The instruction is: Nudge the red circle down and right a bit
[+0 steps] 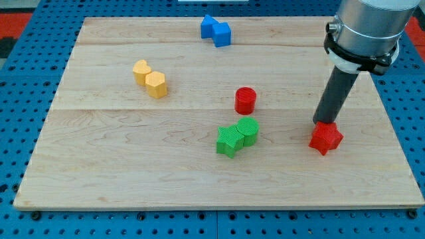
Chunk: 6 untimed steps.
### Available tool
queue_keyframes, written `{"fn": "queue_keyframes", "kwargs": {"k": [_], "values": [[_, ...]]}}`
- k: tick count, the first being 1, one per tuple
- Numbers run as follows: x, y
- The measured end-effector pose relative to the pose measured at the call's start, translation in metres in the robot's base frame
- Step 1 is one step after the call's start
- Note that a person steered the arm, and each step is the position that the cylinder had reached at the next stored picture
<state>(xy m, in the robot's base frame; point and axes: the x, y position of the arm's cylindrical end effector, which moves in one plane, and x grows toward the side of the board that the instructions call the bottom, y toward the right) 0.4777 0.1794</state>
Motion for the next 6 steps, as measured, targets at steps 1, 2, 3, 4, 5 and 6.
{"fn": "queue_keyframes", "kwargs": {"k": [1,2,3,4,5,6], "values": [[-0.067,0.009],[-0.086,-0.069],[-0.086,-0.165],[-0.075,-0.181],[-0.072,-0.046],[-0.051,-0.006]]}}
